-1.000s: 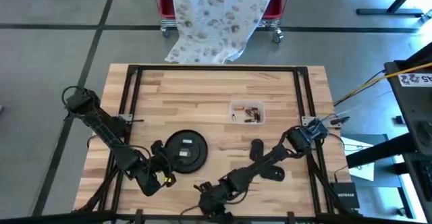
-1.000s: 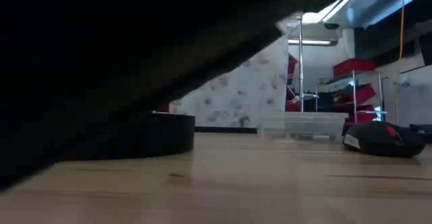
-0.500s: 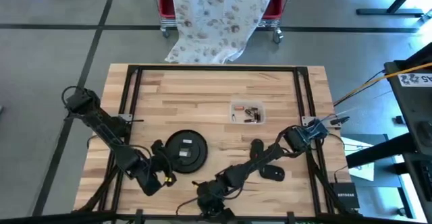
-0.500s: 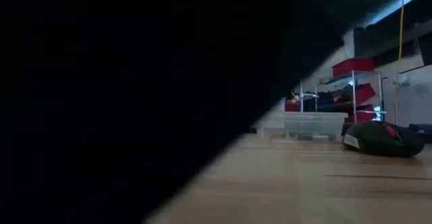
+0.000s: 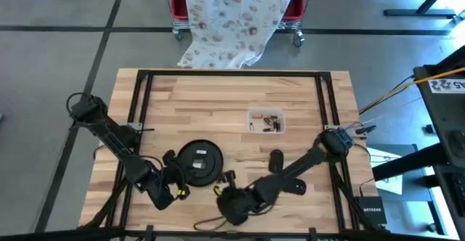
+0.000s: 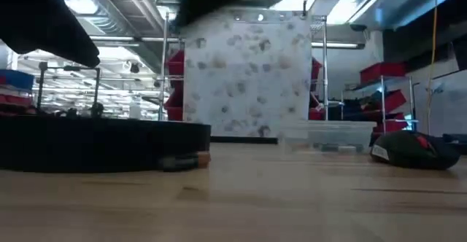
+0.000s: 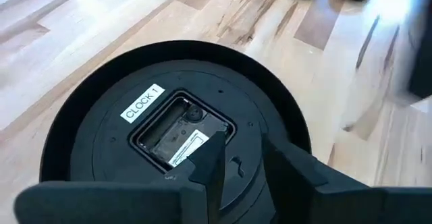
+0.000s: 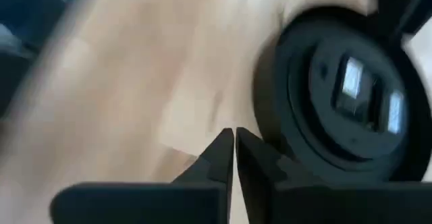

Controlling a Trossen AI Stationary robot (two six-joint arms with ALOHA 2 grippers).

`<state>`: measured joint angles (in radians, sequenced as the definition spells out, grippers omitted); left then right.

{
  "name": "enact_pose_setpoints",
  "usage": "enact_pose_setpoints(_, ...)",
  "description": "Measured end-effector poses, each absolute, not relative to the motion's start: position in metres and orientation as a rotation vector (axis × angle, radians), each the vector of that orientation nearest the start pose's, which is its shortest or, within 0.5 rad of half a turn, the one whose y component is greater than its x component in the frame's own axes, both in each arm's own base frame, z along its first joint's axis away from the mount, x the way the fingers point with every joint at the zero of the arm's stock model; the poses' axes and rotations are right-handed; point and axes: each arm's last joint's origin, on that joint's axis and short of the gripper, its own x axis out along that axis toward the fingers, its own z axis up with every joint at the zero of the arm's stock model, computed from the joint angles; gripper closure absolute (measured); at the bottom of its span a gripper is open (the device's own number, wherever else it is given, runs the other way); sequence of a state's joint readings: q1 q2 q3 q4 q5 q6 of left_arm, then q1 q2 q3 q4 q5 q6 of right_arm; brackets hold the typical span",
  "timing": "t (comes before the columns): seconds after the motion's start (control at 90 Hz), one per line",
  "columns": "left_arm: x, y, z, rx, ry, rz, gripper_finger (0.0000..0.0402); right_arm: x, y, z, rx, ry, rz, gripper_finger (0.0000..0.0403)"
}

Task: Insert battery
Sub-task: Insert the black battery into the wall clock

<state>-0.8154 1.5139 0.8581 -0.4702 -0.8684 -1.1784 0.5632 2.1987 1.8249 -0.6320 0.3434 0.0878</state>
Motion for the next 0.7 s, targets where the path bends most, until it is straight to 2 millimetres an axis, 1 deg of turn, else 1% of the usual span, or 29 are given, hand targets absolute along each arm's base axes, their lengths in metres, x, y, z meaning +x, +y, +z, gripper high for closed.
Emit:
enact_pose_setpoints(0.044, 0.203, -0.184, 0.187, -0.287, 0.580, 0.443, 0.0320, 0.406, 0.244, 0.202, -0.359, 0.942, 0.161, 0.0395)
enact_pose_setpoints(0.111, 0.203, -0.184, 0.187, -0.286, 0.580, 0.443, 0.0320, 0.401, 0.238, 0.192, -0.401, 1.030, 0.150, 0.0383)
enact_pose_setpoints(0.156, 0.203, -0.184, 0.187, -0.286, 0.581, 0.442, 0.0320, 0.399, 0.235, 0.190, -0.424, 1.067, 0.145, 0.0372)
enact_pose_setpoints(0.256, 0.203, -0.184, 0.187, -0.289, 0.580, 0.441, 0.0320, 0.391, 0.230, 0.187, -0.488, 1.129, 0.153, 0.0337)
enact_pose_setpoints(0.344, 0.203, -0.184, 0.187, -0.287, 0.581, 0.440, 0.0320, 0.383, 0.221, 0.170, -0.544, 1.244, 0.197, 0.0298)
enact_pose_setpoints(0.422, 0.203, -0.184, 0.187, -0.285, 0.581, 0.440, 0.0320, 0.380, 0.212, 0.160, -0.645, 1.306, 0.273, 0.0264)
enact_pose_setpoints(0.522, 0.203, -0.184, 0.187, -0.282, 0.582, 0.440, 0.0320, 0.379, 0.203, 0.159, -0.814, 1.322, 0.318, 0.0234)
enact_pose_setpoints(0.622, 0.203, -0.184, 0.187, -0.275, 0.582, 0.439, 0.0320, 0.379, 0.199, 0.159, -0.986, 1.320, 0.350, 0.0220)
enact_pose_setpoints(0.7, 0.203, -0.184, 0.186, -0.271, 0.580, 0.443, 0.0320, 0.379, 0.195, 0.161, -1.075, 1.327, 0.419, 0.0217)
